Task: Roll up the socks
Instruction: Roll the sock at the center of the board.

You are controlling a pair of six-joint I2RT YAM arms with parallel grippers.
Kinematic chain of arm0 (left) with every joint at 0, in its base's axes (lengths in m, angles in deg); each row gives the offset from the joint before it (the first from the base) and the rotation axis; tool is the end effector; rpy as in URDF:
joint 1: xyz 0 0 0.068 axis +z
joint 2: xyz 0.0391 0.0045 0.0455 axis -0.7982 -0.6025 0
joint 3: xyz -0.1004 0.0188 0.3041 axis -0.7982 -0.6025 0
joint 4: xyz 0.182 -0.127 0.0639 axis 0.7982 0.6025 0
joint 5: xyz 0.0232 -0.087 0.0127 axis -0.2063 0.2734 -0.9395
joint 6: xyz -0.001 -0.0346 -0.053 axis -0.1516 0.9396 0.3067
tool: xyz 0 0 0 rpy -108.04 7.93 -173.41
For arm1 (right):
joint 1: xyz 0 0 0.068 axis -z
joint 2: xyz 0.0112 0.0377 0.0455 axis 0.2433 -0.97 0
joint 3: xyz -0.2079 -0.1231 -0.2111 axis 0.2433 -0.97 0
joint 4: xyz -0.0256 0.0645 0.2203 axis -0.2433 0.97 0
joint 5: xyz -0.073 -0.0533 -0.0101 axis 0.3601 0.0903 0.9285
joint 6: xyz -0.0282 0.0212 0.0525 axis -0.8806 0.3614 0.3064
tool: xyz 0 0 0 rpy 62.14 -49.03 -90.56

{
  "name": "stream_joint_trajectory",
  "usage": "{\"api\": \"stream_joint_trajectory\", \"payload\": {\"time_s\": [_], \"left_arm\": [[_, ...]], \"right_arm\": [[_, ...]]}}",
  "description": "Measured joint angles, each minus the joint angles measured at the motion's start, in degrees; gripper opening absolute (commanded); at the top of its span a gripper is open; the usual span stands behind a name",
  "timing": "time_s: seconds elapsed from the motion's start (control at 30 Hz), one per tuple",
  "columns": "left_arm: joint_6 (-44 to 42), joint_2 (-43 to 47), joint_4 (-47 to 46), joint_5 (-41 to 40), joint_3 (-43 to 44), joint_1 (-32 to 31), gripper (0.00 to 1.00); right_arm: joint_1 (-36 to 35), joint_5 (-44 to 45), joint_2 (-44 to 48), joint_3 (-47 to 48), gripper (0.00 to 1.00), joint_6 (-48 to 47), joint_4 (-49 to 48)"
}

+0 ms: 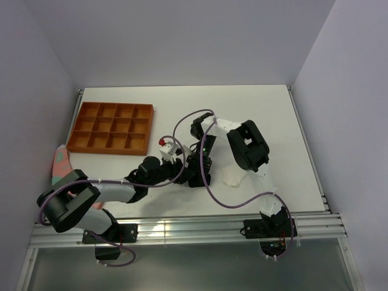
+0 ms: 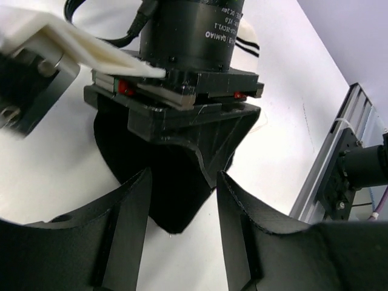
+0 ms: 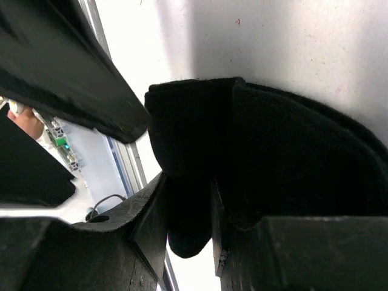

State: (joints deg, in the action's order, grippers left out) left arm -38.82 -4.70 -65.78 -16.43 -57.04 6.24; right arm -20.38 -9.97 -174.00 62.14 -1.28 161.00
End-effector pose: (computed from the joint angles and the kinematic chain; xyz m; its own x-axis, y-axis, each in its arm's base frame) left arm 0.1604 -0.1827 0.2335 -0.6177 -0.1397 -0.7739 0.5876 0.5721 -0.5722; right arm 0.3031 0.2490 0.1753 -0.3378 -0.9107 -0.2379 -0.6887 0.0669 0.7220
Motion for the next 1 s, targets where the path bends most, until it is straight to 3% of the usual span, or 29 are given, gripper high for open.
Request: {"api": "stream_joint_trajectory", "payload": {"time_s": [0.67, 1.0], "left_arm": [[-1.4, -14.1, -7.5, 7.3, 2.3, 0.0, 0.52], [0.7, -18.1, -13.9, 8.6, 1.7, 0.0, 0.39]], "right_arm": [[0.0, -0.1, -0.9, 1.0, 0.20, 1.8, 0.9], [0.7, 0.1, -0.9, 0.4, 0.21, 4.2, 0.4]]}}
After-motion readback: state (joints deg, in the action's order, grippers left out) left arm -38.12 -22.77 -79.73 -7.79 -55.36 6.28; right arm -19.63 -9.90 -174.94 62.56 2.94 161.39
